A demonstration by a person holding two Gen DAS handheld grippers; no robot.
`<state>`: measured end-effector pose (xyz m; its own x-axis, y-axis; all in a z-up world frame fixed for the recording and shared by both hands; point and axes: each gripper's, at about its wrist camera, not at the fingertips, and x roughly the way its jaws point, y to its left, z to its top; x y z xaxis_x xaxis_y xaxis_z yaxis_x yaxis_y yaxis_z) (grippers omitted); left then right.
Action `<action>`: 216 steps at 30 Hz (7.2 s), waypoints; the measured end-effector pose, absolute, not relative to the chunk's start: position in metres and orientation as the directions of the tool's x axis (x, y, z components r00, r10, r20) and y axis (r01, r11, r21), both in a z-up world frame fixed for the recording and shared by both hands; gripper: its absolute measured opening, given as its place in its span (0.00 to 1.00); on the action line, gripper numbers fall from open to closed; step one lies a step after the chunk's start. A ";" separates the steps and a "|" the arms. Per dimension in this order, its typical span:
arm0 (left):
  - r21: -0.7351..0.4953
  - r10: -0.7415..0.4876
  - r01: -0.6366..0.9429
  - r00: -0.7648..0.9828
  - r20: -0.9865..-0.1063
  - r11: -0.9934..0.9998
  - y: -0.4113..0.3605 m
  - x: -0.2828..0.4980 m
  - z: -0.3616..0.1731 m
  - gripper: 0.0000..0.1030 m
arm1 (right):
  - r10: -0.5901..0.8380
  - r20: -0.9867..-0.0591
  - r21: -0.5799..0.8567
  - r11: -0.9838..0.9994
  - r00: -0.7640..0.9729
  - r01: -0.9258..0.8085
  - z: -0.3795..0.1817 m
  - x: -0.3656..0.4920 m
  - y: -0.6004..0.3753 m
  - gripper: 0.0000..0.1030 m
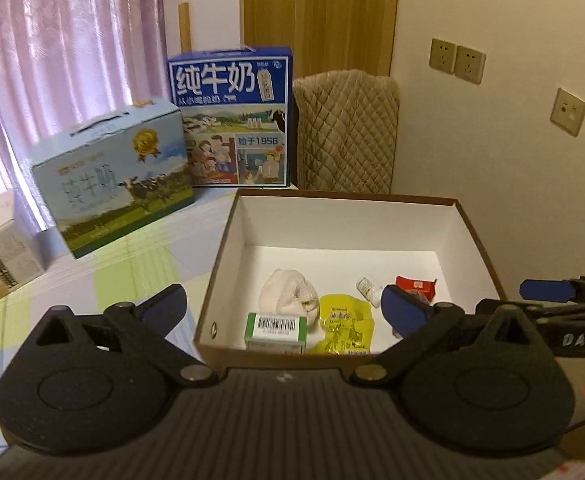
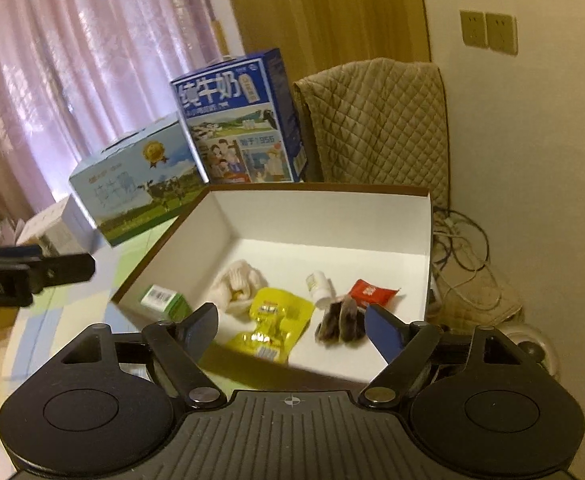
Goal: Organize objects
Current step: 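Withdraw both tools from the box toward the toothpaste tube and plug, then grasp the white toothpaste tube with the right tool, then grasp the white plug adapter with the left tool while the right tool holds the tube, then carry the plug adapter and toothpaste tube over the brown box with both tools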
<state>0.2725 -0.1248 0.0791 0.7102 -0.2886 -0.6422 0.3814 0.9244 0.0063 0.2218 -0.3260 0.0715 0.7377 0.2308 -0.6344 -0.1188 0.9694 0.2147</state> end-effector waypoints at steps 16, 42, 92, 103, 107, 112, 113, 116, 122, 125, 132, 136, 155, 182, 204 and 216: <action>-0.082 -0.237 0.244 0.716 -0.657 0.966 -0.073 0.167 0.106 0.99 | 0.292 -0.569 0.162 0.956 0.769 -0.243 0.106 0.130 -0.294 0.75; -0.114 -0.136 0.076 0.667 -0.732 0.991 -0.002 0.091 0.087 0.99 | 0.427 -0.624 0.206 0.898 0.655 -0.389 0.086 0.100 -0.249 0.75; -0.054 0.048 -0.178 0.519 -0.853 0.983 0.087 0.164 -0.040 0.99 | 0.502 -0.753 0.165 0.770 0.426 -0.616 -0.060 0.212 -0.093 0.65; -0.043 0.076 -0.226 0.493 -0.867 0.973 0.108 0.162 -0.058 0.99 | 0.487 -0.807 0.088 0.659 0.334 -0.747 -0.109 0.243 -0.056 0.64; -0.040 0.085 -0.241 0.489 -0.868 0.970 0.113 0.159 -0.059 0.99 | 0.462 -0.819 0.029 0.628 0.342 -0.778 -0.118 0.238 -0.052 0.41; -0.039 0.093 -0.259 0.477 -0.874 0.965 0.118 0.156 -0.063 0.99 | 0.491 -0.804 0.000 0.564 0.335 -0.826 -0.120 0.214 -0.055 0.31; -0.040 0.092 -0.261 0.476 -0.875 0.964 0.119 0.155 -0.064 0.99 | 0.497 -0.802 -0.001 0.554 0.331 -0.833 -0.120 0.208 -0.056 0.31; -0.044 0.090 -0.265 0.471 -0.878 0.963 0.120 0.152 -0.066 0.99 | 0.509 -0.798 0.001 0.535 0.322 -0.845 -0.121 0.187 -0.062 0.31; -0.046 0.085 -0.266 0.459 -0.885 0.963 0.121 0.145 -0.070 0.99 | 0.486 -0.820 0.020 0.551 0.302 -0.834 -0.118 0.160 -0.065 0.33; -0.044 0.088 -0.270 0.455 -0.886 0.962 0.120 0.144 -0.071 0.99 | 0.480 -0.822 0.036 0.580 0.305 -0.814 -0.118 0.163 -0.061 0.38; -0.039 0.097 -0.274 0.467 -0.879 0.961 0.120 0.142 -0.066 0.99 | 0.493 -0.814 0.078 0.615 0.305 -0.785 -0.117 0.169 -0.059 0.39; -0.042 0.094 -0.271 0.469 -0.878 0.962 0.117 0.143 -0.066 0.99 | 0.479 -0.815 0.044 0.611 0.325 -0.790 -0.115 0.162 -0.062 0.34; -0.110 -0.058 -0.068 0.529 -0.847 0.992 0.036 0.189 -0.080 0.99 | 0.307 -0.804 0.024 0.873 0.510 -0.487 -0.110 0.177 -0.199 0.34; 0.007 0.010 -0.007 0.598 -0.801 1.000 -0.018 0.297 -0.097 0.81 | 0.253 -0.716 0.008 0.935 0.651 -0.355 -0.119 0.198 -0.219 0.35; 0.058 0.038 0.013 0.609 -0.792 0.998 -0.002 0.244 -0.081 0.59 | 0.252 -0.710 0.003 0.935 0.658 -0.356 -0.120 0.200 -0.220 0.35; 0.017 0.011 0.005 0.610 -0.793 1.000 0.006 0.195 -0.052 0.59 | 0.269 -0.746 0.038 0.931 0.610 -0.364 -0.111 0.194 -0.223 0.33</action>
